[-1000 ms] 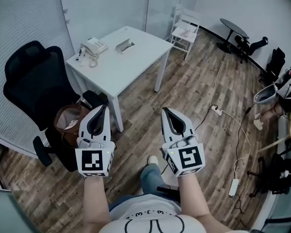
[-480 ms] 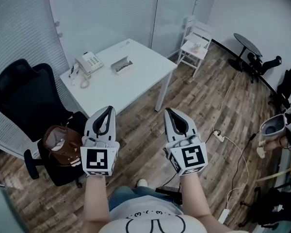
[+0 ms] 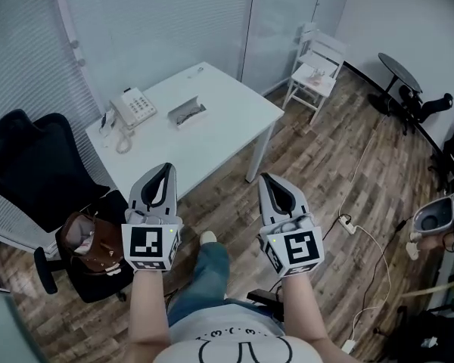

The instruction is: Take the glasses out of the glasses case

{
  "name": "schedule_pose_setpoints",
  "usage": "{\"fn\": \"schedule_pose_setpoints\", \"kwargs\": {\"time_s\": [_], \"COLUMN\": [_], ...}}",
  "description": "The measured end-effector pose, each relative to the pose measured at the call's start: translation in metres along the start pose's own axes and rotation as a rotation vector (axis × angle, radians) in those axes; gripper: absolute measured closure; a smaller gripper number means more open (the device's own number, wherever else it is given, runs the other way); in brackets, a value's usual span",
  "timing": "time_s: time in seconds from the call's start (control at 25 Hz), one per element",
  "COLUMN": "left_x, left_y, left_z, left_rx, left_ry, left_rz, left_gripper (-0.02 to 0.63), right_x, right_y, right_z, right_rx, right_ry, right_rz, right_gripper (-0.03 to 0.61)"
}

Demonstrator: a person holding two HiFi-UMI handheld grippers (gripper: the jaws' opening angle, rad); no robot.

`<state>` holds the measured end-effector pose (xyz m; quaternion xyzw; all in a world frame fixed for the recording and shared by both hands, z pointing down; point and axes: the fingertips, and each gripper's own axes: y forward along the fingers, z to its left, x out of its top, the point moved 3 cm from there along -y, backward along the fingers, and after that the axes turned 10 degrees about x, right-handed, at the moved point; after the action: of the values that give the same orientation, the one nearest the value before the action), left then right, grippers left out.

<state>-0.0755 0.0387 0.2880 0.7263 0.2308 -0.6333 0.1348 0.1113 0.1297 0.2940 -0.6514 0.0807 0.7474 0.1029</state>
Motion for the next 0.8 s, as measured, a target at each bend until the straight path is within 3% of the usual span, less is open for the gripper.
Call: {"fn": "schedule_pose_setpoints", "kwargs": {"time_s": [0.2,0.56,0.8], "left_x": [-0.025,-0.074,-0.101], "left_y": [0.075,0.223,0.284], "left_z": [0.0,0.044,0.072], "left_rx": [-0.047,-0.028,-0.006], "left_ry": [-0.025,-0.051,-0.05], "left_rz": [0.027,0.099,0.172], "left_gripper": [0.597,0.597,0.597], "right_x": [-0.017,-0.043,-0.059], "right_y": [0.058,0.209,0.276], "right_z": [-0.044,-0.115,-0.147], "right_rx": [0.003,0.071,0.085], "right_ry": [-0.005,0.017,0.04], "right_rz": [0.031,0.089,0.112], "right_gripper": [0.569,0.569,0.568]}}
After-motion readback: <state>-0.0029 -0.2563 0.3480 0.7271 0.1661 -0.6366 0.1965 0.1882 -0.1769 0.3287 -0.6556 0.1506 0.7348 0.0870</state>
